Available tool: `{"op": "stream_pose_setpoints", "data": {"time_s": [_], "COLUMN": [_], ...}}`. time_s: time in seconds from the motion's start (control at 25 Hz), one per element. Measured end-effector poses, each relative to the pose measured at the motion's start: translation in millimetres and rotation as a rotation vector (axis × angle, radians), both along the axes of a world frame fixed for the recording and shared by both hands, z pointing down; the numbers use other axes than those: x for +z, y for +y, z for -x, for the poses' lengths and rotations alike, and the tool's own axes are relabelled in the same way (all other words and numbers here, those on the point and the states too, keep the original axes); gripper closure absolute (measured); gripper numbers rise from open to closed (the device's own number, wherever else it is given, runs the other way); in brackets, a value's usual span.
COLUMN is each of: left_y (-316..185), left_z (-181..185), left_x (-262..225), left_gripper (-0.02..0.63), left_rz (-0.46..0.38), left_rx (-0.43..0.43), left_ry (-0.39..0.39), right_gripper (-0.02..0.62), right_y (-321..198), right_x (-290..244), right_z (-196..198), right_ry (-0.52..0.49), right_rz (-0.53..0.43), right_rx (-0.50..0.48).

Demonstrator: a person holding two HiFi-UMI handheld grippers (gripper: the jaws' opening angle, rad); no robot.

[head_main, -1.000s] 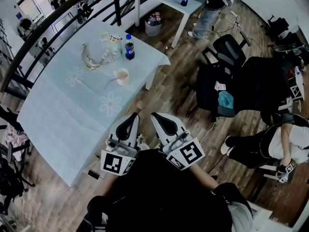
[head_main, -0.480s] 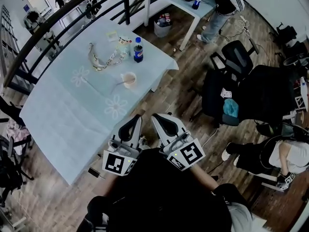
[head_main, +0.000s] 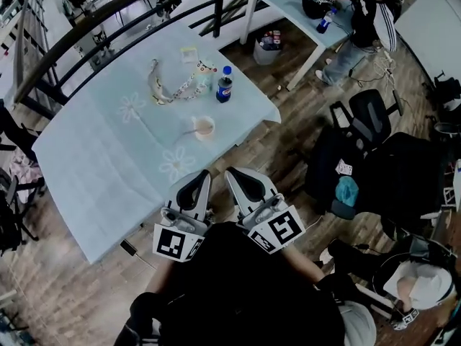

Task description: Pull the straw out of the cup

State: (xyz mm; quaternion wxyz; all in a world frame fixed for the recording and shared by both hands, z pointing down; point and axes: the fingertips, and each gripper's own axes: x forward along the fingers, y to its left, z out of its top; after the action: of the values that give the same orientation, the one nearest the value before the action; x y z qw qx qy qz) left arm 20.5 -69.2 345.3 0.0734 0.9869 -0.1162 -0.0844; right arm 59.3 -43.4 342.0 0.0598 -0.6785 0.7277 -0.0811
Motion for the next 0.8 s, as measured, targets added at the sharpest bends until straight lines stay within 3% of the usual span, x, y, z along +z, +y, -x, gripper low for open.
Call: {"op": "stream_pose_setpoints", "data": {"time_s": [0.32,0.52,0.8], "left_y": [-32.2,-55.5,-64.1], "left_z": [-38.0,-55.8,-75.8], "left_x": [12.7,8.5,-3.2], "left_gripper": [0.592,0.592,0.592], "left_rz": [0.026,0.021,0.013], "left_rx": [-0.124,-0.256,-0.425], "left_ry": [-0.005,-0.046,-0.002], "right_gripper": [0.586,0.586,0.586], "right_y": [-40.0,-60.8,-75.3], "right_x": [4.9,7.7,11.8], "right_z": [-47.1,-70.8,-93.0], "right_ry": [-0.005,-0.011,-0.031], "right_rz": [0.025,0.039,0.039], "right_rx": [-0.126,-0.230,-0.390]}}
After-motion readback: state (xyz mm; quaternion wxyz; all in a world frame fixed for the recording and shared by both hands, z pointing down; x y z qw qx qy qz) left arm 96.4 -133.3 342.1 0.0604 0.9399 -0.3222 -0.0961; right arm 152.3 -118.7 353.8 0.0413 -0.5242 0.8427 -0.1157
